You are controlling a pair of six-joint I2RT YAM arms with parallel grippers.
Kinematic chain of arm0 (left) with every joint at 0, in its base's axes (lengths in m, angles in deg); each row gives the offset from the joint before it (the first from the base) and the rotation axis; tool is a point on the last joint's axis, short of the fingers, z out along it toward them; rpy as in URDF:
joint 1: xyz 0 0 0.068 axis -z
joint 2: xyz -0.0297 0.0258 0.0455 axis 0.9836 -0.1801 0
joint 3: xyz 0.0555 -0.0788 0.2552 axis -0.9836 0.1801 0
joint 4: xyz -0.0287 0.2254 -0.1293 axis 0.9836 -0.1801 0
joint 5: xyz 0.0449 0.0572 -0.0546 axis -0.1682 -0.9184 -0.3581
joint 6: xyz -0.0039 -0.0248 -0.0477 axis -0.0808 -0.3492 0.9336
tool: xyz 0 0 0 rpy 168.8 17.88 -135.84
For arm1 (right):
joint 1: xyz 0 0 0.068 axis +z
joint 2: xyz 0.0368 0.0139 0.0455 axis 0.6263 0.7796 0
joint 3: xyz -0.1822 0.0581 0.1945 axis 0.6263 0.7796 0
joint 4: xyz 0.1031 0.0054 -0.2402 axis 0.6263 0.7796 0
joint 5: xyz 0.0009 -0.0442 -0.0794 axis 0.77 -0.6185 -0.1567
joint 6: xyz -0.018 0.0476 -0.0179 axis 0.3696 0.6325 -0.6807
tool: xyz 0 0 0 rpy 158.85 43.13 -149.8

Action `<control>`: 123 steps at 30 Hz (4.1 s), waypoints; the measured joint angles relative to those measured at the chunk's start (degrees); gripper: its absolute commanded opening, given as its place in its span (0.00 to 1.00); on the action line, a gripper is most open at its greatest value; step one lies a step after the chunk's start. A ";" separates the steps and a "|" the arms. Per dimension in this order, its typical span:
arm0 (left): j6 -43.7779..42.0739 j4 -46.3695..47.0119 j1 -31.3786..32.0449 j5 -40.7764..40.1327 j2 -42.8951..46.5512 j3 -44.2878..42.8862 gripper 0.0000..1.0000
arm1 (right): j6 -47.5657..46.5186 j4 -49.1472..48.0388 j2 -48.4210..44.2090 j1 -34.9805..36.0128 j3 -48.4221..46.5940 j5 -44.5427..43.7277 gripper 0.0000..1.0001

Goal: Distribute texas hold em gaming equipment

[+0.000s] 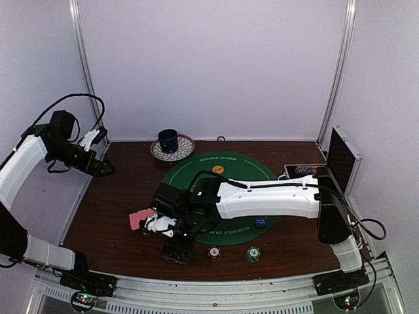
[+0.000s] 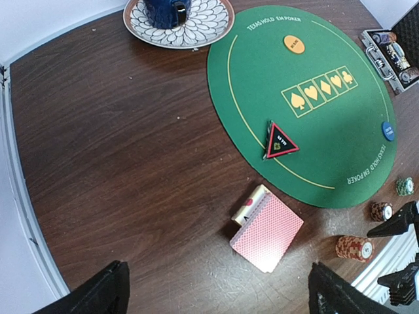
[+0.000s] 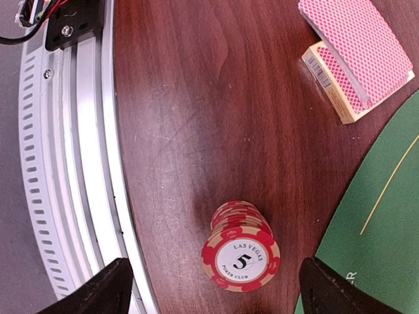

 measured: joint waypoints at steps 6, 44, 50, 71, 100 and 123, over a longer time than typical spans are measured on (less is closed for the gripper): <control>-0.04 -0.61 0.00 0.04 0.26 0.00 0.98 | -0.31 0.11 1.84 0.00 -1.42 -0.13 0.83; -0.39 -1.07 0.00 1.05 0.76 0.00 0.98 | 1.20 -2.58 4.48 -0.48 -1.01 -2.40 0.59; -0.39 -1.09 0.00 1.09 0.76 0.00 0.98 | 1.75 -3.32 4.59 -1.11 0.22 -2.40 0.49; -0.39 -1.66 0.00 1.40 0.76 -0.11 0.97 | 2.21 -4.94 4.57 -1.40 1.31 -1.11 0.52; -0.39 -1.84 0.00 1.99 0.76 -0.11 0.98 | 2.54 -4.74 3.89 -1.40 2.29 -0.98 0.46; -0.39 -1.86 0.00 2.49 0.76 -0.11 0.97 | 2.54 -3.21 2.95 -1.40 2.38 -1.01 0.10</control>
